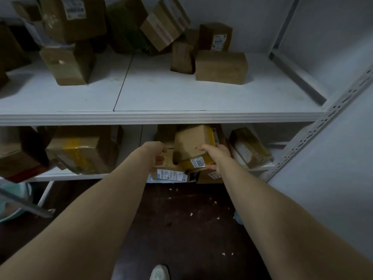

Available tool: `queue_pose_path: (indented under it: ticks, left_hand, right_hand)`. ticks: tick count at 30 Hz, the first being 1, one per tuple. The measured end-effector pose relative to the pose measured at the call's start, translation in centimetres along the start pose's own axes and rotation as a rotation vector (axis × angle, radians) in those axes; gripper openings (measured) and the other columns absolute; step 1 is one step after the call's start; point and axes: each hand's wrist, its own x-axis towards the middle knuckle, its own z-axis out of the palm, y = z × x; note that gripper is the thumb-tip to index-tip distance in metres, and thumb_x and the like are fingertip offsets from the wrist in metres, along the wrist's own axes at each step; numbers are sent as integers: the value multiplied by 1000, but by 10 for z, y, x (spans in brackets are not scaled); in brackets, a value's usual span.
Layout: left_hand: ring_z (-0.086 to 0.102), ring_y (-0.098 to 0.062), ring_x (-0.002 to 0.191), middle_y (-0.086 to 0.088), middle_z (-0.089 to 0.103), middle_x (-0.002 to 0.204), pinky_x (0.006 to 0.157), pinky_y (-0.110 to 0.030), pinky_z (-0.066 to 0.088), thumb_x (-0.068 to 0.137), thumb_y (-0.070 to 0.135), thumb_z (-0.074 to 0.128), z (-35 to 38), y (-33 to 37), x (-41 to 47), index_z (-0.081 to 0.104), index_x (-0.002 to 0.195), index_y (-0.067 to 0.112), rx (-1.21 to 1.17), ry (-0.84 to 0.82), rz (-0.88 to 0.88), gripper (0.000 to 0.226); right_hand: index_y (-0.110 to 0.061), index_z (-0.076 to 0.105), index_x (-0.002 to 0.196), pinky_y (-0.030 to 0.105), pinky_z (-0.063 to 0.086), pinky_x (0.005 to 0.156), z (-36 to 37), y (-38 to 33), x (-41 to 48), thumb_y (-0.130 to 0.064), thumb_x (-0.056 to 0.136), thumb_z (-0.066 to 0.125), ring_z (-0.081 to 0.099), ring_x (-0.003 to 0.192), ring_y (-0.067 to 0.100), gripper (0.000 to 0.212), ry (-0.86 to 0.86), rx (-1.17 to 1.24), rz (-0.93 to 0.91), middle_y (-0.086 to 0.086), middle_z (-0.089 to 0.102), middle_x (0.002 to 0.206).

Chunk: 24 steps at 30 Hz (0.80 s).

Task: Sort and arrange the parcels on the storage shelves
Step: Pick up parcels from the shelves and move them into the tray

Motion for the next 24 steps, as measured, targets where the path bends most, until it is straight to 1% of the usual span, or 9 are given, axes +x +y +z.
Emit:
queue_pose_path:
  ticks: [3, 5, 10, 12, 14, 16, 19, 21, 24]
  left_hand:
    - [56, -23, 97, -12, 60, 112, 81, -41, 43, 93, 15, 53, -9, -2, 17, 56, 120, 9, 23, -13, -8, 28]
    - [56, -24, 96, -11, 60, 108, 81, -41, 43, 93, 15, 53, -14, -3, 32, 57, 117, 8, 27, -27, -10, 25]
    - [55, -22, 83, -11, 59, 98, 72, -36, 46, 93, 20, 57, -16, -5, 60, 58, 110, 6, 11, -33, 3, 22]
    - [56, -25, 90, -13, 58, 109, 76, -38, 47, 91, 27, 62, -15, -5, 74, 54, 121, 5, -15, -24, 31, 38]
    - [54, -28, 103, -15, 55, 121, 83, -41, 48, 90, 34, 63, -13, -3, 86, 49, 128, 5, -44, -27, 47, 50]
    - [53, -28, 106, -15, 54, 126, 84, -40, 48, 91, 34, 62, -11, -1, 95, 49, 131, 6, -81, -37, 59, 50]
    - [54, -28, 110, -14, 54, 125, 83, -37, 48, 94, 26, 59, -7, 4, 108, 48, 134, 8, -147, -72, 81, 46]
    - [56, -29, 108, -15, 56, 120, 88, -37, 50, 95, 21, 57, -4, 7, 114, 48, 132, 7, -181, -78, 91, 41]
    - [57, -32, 114, -17, 56, 126, 94, -37, 50, 94, 14, 57, 2, 12, 126, 47, 134, 1, -247, -64, 130, 43]
  right_hand:
    - [-17, 32, 147, 34, 56, 80, 23, 1, 11, -26, 70, 80, 50, 124, 27, 92, 72, -74, -49, 7, 45, 141]
    - [-16, 27, 149, 35, 55, 86, 38, 1, 21, -28, 71, 81, 48, 126, 27, 96, 71, -43, -51, 8, 43, 144]
    - [-10, 38, 140, 36, 52, 93, 57, 0, 38, -23, 83, 72, 50, 116, 25, 68, 31, 101, -9, 9, 46, 135]
    - [-10, 37, 141, 34, 53, 90, 64, 0, 45, -24, 85, 71, 53, 98, 19, 67, -4, 148, 18, 6, 45, 122]
    - [-10, 38, 141, 34, 54, 89, 73, 0, 52, -26, 85, 71, 57, 91, 17, 67, -32, 210, 45, 4, 48, 122]
    - [-12, 37, 143, 36, 54, 92, 80, 1, 61, -29, 83, 72, 59, 102, 22, 71, -36, 239, 66, 9, 50, 132]
    - [-14, 36, 146, 37, 52, 96, 85, 0, 72, -29, 84, 72, 52, 107, 21, 73, -38, 240, 64, 10, 42, 141]
    - [-15, 35, 147, 37, 51, 97, 87, -2, 81, -27, 87, 70, 47, 118, 24, 71, -31, 226, 66, 9, 38, 145]
    - [-15, 34, 147, 39, 48, 101, 90, -3, 96, -24, 92, 64, 45, 128, 28, 64, 15, 206, 50, 10, 38, 148]
